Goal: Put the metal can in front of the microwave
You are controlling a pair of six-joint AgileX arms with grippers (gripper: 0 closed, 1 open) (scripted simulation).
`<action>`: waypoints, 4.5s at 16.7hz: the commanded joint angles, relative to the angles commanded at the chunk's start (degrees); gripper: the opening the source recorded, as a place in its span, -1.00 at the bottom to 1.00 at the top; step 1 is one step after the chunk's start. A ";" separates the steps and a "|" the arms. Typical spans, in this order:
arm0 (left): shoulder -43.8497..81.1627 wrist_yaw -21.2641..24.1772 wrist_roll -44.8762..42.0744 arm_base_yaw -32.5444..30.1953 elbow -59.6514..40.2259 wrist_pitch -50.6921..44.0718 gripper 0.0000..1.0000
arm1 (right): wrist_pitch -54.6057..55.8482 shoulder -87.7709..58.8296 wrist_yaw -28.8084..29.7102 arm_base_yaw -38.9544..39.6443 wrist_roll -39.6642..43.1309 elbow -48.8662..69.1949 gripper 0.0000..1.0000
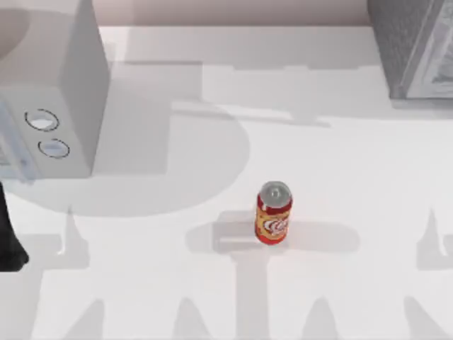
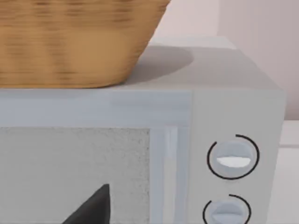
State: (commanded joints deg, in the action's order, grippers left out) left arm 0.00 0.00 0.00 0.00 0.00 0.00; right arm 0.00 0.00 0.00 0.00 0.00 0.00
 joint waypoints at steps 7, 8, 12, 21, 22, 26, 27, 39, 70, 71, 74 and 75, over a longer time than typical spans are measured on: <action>8.29 -0.03 -0.46 -3.00 -5.72 -5.39 1.00 | 0.00 0.00 0.00 0.00 0.00 0.00 1.00; 11.55 -0.07 -0.61 -4.14 -8.07 -7.48 1.00 | 0.00 0.00 0.00 0.00 0.00 0.00 1.00; 28.30 -0.26 -1.24 -10.07 -20.84 -18.18 1.00 | 0.00 0.00 0.00 0.00 0.00 0.00 1.00; 76.55 -0.40 -1.85 -27.81 -63.58 -48.91 1.00 | 0.00 0.00 0.00 0.00 0.00 0.00 1.00; 81.87 -0.38 -1.80 -29.79 -68.87 -52.26 1.00 | 0.00 0.00 0.00 0.00 0.00 0.00 1.00; 101.66 -0.24 -1.31 -37.06 -89.50 -64.46 1.00 | 0.00 0.00 0.00 0.00 0.00 0.00 1.00; 106.07 -0.19 -1.12 -38.64 -94.30 -67.09 1.00 | 0.00 0.00 0.00 0.00 0.00 0.00 1.00; 132.49 0.16 0.69 -47.47 -124.17 -81.59 1.00 | 0.00 0.00 0.00 0.00 0.00 0.00 1.00; 132.90 0.17 0.59 -47.37 -111.26 -68.28 -1.00 | 0.00 0.00 0.00 0.00 0.00 0.00 1.00; 132.90 0.17 0.59 -47.37 -111.26 -68.28 -1.00 | 0.00 0.00 0.00 0.00 0.00 0.00 1.00; 132.90 0.17 0.59 -47.37 -111.26 -68.28 -1.00 | 0.00 0.00 0.00 0.00 0.00 0.00 1.00; 132.90 0.17 0.59 -47.37 -111.26 -68.28 -1.00 | 0.00 0.00 0.00 0.00 0.00 0.00 1.00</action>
State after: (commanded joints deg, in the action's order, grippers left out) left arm 132.90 0.17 0.59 -47.37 -111.26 -68.28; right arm 0.00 0.00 0.00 0.00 0.00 0.00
